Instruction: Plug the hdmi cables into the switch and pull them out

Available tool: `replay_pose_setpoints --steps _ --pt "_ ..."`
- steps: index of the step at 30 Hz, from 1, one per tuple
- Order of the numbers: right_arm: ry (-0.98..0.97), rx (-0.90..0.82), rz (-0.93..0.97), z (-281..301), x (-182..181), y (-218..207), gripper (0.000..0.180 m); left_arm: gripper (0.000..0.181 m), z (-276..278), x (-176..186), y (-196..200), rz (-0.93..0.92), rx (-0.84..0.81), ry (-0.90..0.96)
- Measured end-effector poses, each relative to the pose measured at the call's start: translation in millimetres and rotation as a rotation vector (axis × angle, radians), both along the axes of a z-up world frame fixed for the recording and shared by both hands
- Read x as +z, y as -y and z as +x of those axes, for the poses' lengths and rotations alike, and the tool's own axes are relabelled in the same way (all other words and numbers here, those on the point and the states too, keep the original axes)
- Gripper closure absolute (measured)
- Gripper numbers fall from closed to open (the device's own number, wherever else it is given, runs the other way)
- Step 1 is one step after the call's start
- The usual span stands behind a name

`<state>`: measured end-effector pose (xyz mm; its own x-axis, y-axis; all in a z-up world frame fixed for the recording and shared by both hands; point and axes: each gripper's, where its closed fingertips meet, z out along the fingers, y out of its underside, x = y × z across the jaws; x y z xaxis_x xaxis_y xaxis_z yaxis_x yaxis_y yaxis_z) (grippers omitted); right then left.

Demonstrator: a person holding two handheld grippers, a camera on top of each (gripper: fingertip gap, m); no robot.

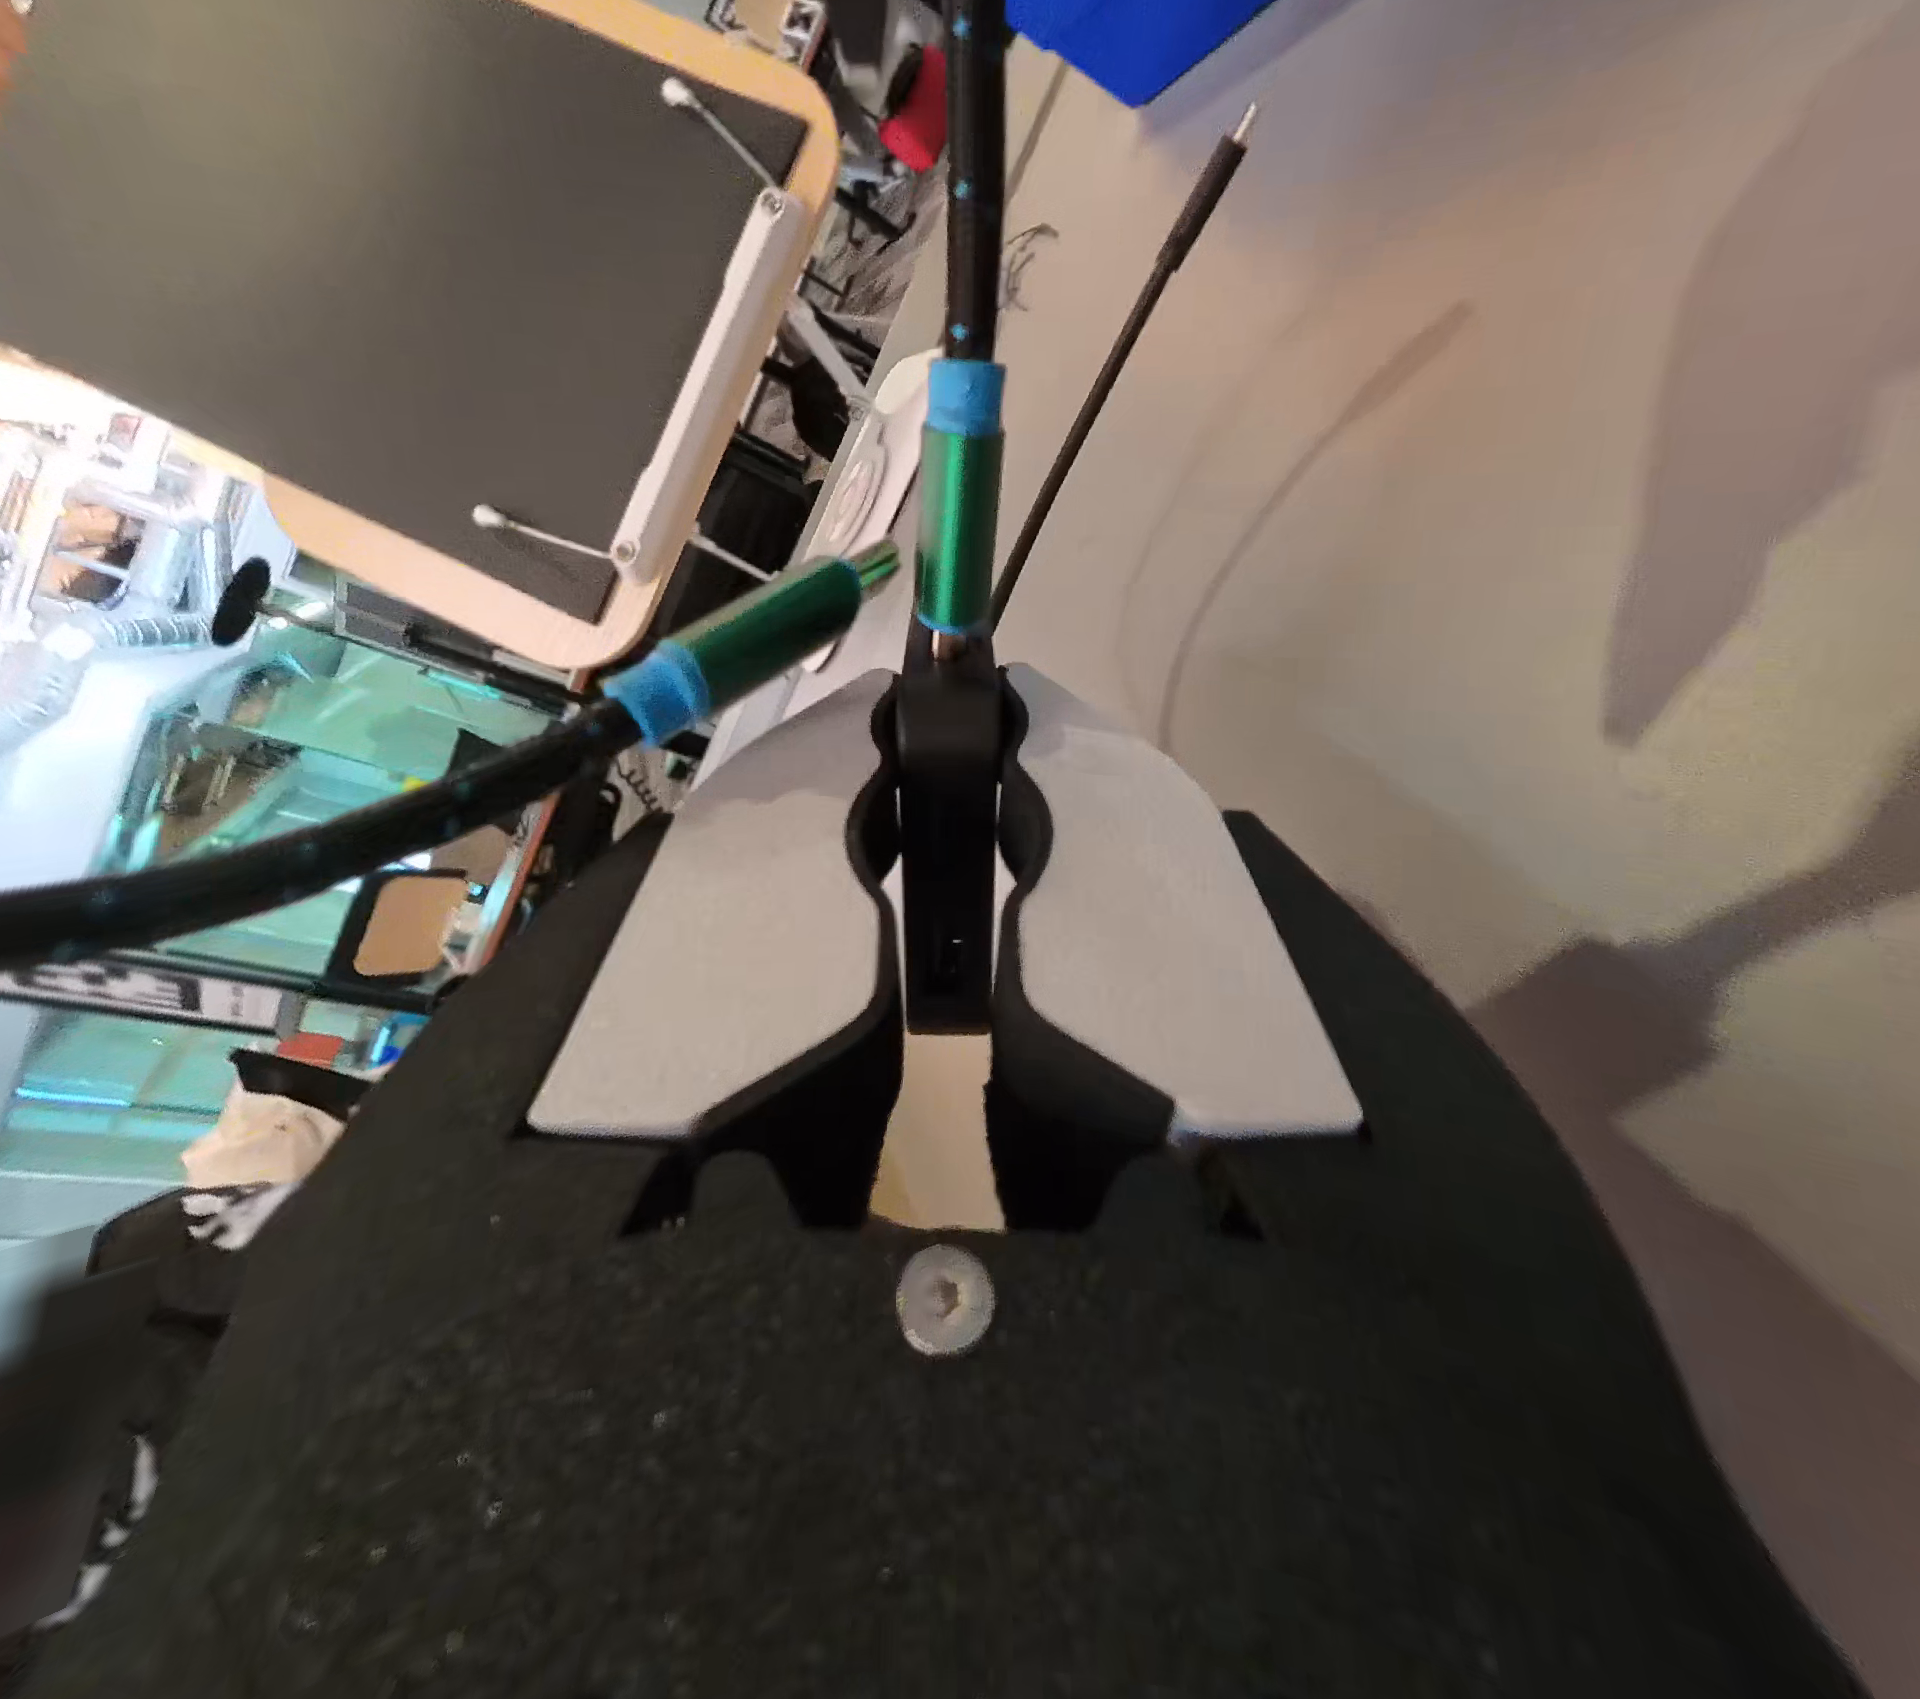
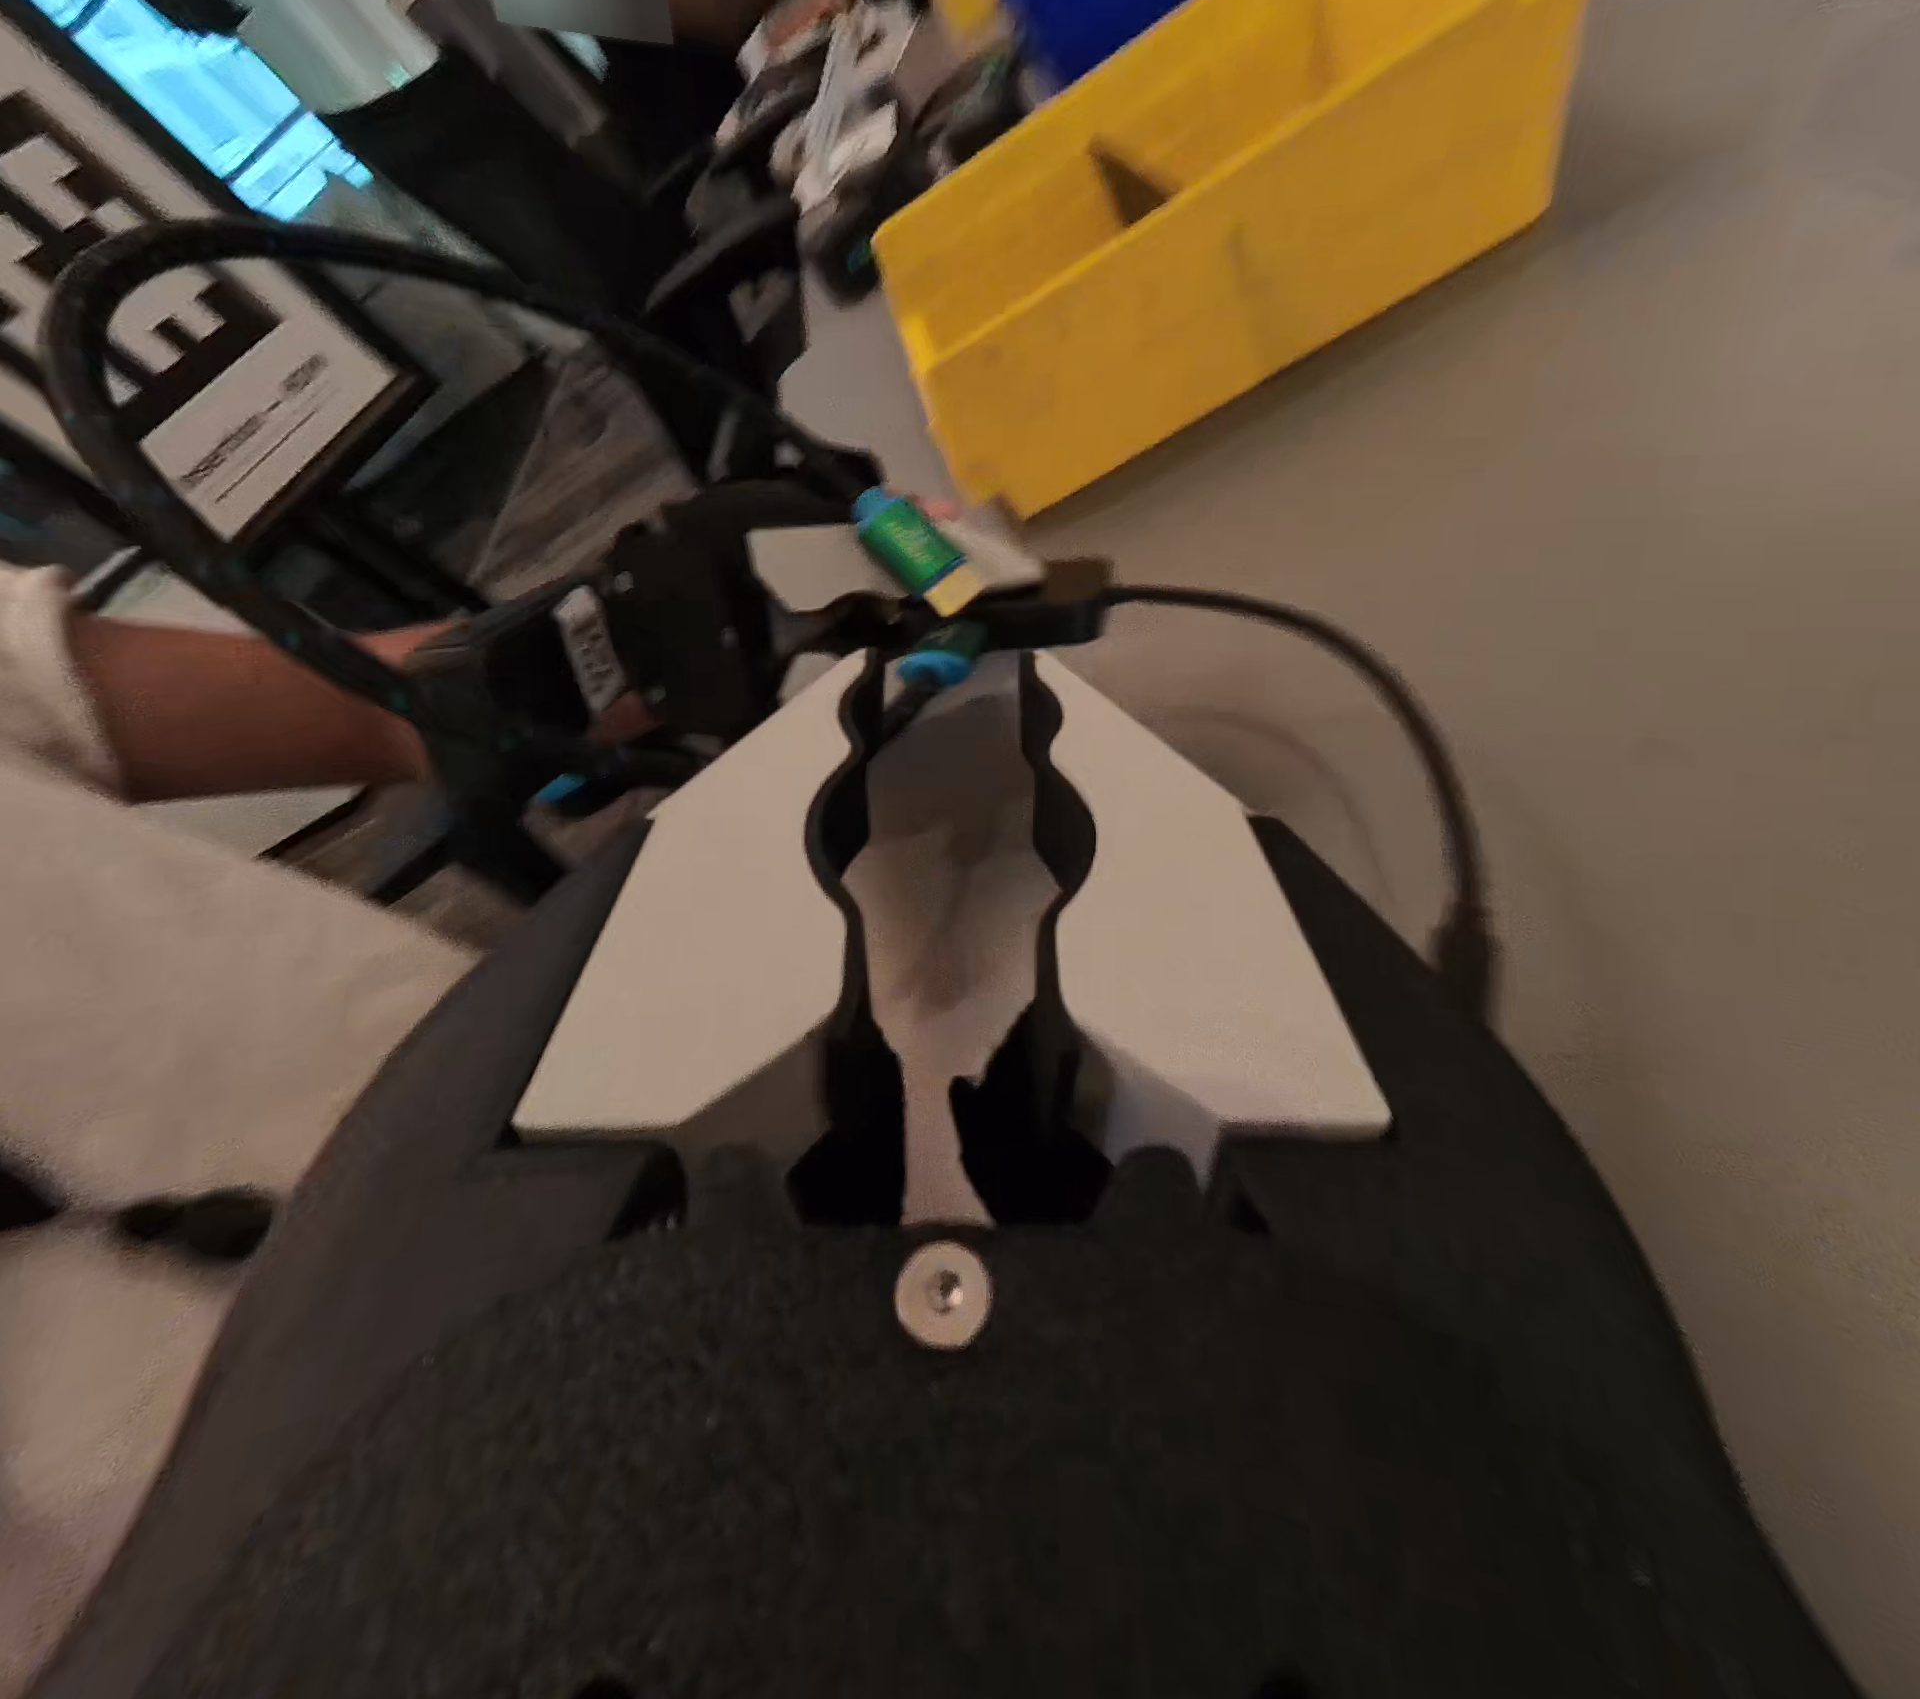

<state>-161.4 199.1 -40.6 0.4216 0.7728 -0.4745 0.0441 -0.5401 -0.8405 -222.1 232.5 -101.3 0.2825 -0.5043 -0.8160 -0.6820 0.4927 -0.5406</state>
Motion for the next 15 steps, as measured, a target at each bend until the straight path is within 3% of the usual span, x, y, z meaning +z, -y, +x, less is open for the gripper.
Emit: replay_pose_setpoints --steps 3,6,9,15 --pt "0.011 -0.156 0.134 19.1 0.5 -20.6 0.152 0.167 -8.2 2.9 -8.1 -0.06 0.024 0.07" --pt "0.082 -0.098 0.126 -1.9 -27.0 -16.2 0.152 0.167 -11.7 5.7 -13.5 -0.131 0.039 0.141" --pt "-0.011 -0.013 0.113 -51.9 -28.0 -6.1 0.137 0.167 -12.4 5.0 -15.9 -0.163 0.047 0.173" --pt "0.066 -0.163 0.281 -67.1 -19.6 -18.7 0.147 0.167 -11.7 1.7 -14.8 -0.15 0.053 0.161"
